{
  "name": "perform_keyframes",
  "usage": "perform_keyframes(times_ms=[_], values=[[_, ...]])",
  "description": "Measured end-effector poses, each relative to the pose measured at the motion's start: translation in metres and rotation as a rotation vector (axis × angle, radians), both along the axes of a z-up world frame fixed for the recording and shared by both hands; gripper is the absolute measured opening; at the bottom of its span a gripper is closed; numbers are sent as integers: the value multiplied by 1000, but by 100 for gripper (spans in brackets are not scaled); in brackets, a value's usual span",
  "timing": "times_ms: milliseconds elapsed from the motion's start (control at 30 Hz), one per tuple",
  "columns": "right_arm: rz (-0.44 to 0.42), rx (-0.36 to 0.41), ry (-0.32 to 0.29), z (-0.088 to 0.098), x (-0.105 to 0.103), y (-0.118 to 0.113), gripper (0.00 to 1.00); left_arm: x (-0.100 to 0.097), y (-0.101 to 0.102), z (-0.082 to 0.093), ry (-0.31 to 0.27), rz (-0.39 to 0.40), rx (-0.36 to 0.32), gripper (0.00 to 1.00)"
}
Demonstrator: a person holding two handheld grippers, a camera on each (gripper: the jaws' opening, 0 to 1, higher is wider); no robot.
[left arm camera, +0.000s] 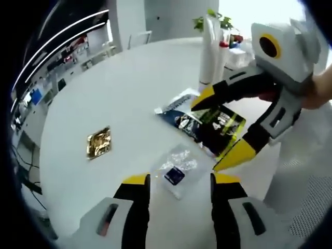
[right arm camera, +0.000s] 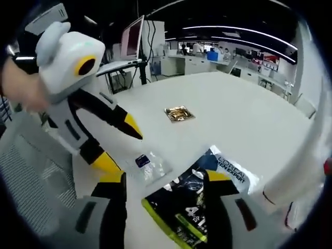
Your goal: Arrange the skincare products in the storage area until every visible bottle or jar stands upright without overlapping.
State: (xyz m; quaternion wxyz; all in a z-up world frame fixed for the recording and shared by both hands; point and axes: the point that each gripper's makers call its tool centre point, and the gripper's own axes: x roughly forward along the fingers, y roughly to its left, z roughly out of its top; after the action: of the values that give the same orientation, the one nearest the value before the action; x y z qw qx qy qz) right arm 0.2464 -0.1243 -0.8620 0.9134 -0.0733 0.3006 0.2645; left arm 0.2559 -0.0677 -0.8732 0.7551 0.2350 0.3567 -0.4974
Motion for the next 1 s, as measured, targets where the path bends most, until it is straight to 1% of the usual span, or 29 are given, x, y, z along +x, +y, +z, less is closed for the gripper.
perform_keyframes(times_ms=[133, 233, 367, 600, 667, 800, 1000], values=[[-21, 31, 12, 2, -12, -3, 73, -5, 5, 3, 0, 13, -1, 49], [-45, 47, 26, 3, -22, -6, 78, -11, 10, 6, 0, 21, 1, 52], [-74, 57, 34, 6, -35, -13, 82, -15, 13, 8, 7, 36, -9, 56], [-147, 97, 25, 20, -58, -29, 88, -24, 20, 18, 14, 76, -39, 63], [-172, 103, 26, 23, -64, -36, 91, -27, 22, 19, 16, 87, -47, 65], [-228, 105, 15, 29, -73, -55, 93, -32, 27, 23, 20, 109, -60, 68], [-317, 115, -16, 43, -82, -87, 95, -34, 36, 33, 27, 165, -95, 72]])
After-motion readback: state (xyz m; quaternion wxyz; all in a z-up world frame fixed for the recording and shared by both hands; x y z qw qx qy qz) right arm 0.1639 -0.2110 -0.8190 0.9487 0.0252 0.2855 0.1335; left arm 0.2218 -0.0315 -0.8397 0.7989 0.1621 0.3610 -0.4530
